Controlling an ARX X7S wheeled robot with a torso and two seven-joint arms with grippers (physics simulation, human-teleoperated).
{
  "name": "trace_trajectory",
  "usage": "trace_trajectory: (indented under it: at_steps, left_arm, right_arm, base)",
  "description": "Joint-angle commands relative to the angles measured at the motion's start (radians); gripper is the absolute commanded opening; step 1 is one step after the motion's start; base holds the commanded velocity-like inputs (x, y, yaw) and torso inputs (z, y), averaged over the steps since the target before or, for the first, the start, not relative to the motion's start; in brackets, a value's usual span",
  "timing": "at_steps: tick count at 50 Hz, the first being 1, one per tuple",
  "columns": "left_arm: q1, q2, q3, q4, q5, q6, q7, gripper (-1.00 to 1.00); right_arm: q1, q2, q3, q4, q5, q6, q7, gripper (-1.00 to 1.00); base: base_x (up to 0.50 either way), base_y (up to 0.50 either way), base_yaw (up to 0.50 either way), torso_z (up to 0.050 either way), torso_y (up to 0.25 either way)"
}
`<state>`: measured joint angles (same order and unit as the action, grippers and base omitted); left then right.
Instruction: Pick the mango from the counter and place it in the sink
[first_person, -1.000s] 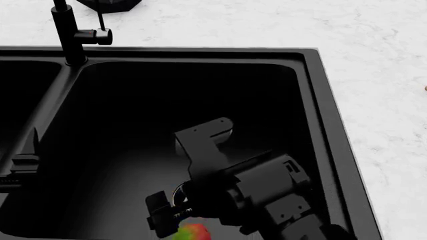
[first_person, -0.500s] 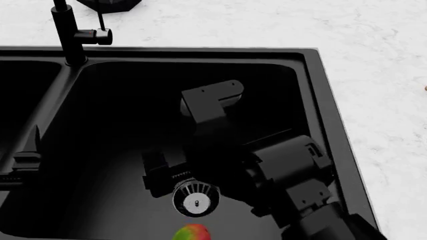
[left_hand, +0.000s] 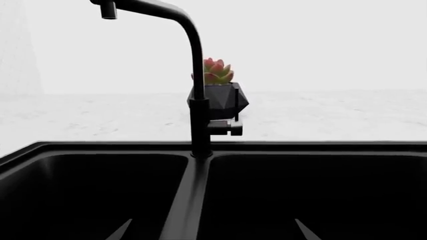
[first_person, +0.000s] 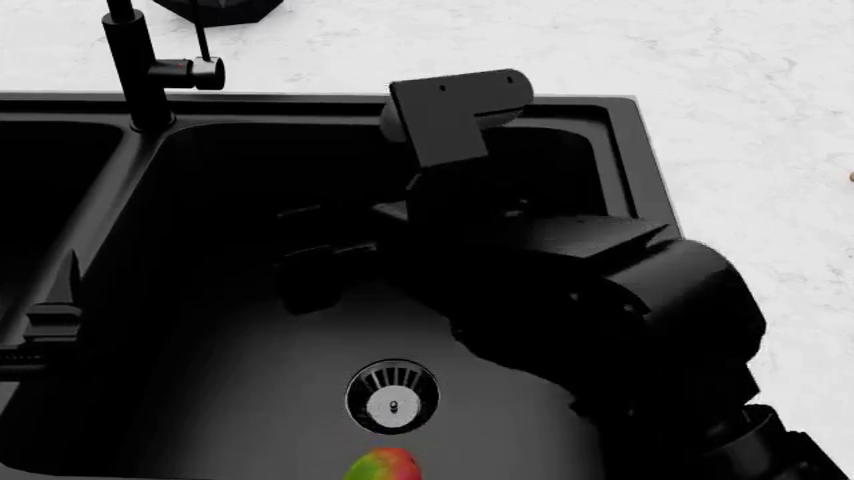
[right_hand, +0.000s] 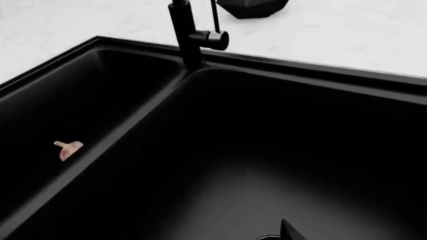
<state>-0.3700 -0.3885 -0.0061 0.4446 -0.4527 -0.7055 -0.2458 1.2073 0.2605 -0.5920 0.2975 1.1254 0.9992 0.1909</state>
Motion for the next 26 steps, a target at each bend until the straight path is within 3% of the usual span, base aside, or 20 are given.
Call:
trace_trajectory:
  at_steps: [1,26]
  left_arm:
    - [0.005,-0.008,-0.008,0.013,-0.01,-0.008,-0.004,1.0]
    - [0.002,-0.013,0.0,0.008,-0.012,-0.009,-0.01,1.0]
  right_arm:
    - [-0.055,0.07,0.09,-0.206,0.106,0.032,0.113,1.0]
    - [-0.226,0.234,0.273,-0.615,0.356,0.056,0.382,1.0]
  base:
    - [0.0,0.0,0.0,0.0,0.0]
    - [0.0,0.0,0.0,0.0,0.0]
